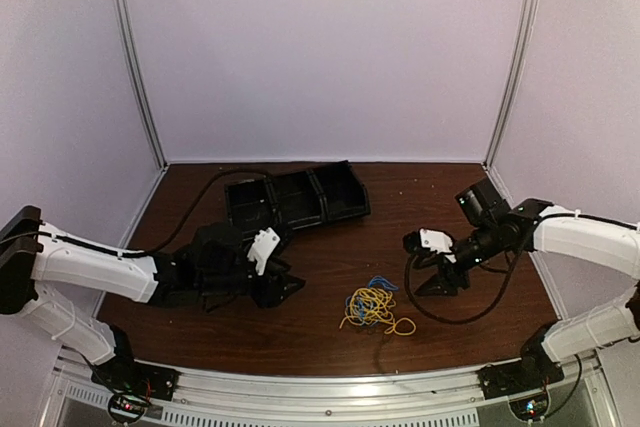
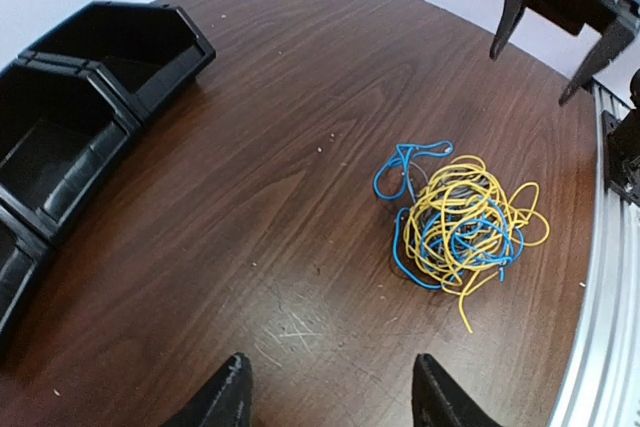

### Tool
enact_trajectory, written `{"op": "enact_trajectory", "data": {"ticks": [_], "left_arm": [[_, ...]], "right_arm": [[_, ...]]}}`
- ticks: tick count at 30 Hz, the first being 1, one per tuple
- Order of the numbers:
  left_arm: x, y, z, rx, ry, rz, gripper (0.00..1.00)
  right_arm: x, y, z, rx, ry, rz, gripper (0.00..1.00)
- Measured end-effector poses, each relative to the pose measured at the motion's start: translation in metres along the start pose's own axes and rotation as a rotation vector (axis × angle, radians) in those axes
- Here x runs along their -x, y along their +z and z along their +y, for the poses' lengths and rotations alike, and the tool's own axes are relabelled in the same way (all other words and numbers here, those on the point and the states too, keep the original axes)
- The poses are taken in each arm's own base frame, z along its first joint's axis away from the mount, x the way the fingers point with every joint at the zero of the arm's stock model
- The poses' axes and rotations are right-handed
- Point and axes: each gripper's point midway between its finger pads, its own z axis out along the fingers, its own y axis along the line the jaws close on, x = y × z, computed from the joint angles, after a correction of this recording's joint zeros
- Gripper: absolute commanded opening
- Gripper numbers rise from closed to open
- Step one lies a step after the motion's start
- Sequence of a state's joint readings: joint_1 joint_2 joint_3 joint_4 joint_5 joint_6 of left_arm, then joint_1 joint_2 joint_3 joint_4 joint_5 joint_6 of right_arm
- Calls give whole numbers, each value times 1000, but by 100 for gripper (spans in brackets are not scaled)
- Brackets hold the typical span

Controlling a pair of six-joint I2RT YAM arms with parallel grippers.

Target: Untangle the cables

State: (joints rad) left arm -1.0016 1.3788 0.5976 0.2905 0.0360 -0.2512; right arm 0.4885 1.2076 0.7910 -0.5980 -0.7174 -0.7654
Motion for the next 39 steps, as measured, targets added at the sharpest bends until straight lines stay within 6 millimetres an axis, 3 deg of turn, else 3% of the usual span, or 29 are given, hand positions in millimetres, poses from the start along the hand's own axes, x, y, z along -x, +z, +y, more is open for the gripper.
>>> {"op": "enact_trajectory", "data": {"ticks": [2, 5, 6, 9, 11, 13, 16, 19, 21, 26, 31, 35, 39], "left_arm": [[-4, 0, -3, -18, -37, -3, 52], [2, 0, -5, -33, -70, -24, 54], [4, 0, -6, -35, -78, -31, 54], [6, 0, -6, -37, -98, -41, 54], [7, 0, -6, -37, -110, -47, 54], [8, 0, -4, -28, -121, -49, 55], [9, -1, -1, -10, -131, -56, 56], [18, -6, 2, 11, -132, -84, 57], [23, -9, 2, 12, -132, -102, 57], [15, -7, -9, -55, -141, -95, 61], [-19, 5, -51, -201, -91, 0, 61], [-44, 17, -73, -274, -74, 74, 61], [-46, 25, -75, -286, -101, 62, 60]], "right_arm": [[-6, 18, 14, 49, -36, 53, 79], [-20, 48, 28, 95, -91, 157, 80], [-26, 59, 32, 109, -105, 196, 76], [-43, 82, 32, 113, -113, 276, 51], [-49, 94, 29, 106, -112, 321, 40], [-42, 107, 29, 110, -129, 346, 41], [-4, 128, 42, 168, -178, 314, 49], [37, 128, 62, 247, -204, 217, 59], [50, 118, 69, 274, -211, 175, 60], [32, 98, 61, 259, -161, 194, 57], [2, 90, 48, 202, -91, 236, 47], [9, 93, 37, 141, -101, 207, 42], [17, 104, 27, 109, -96, 169, 40]]}}
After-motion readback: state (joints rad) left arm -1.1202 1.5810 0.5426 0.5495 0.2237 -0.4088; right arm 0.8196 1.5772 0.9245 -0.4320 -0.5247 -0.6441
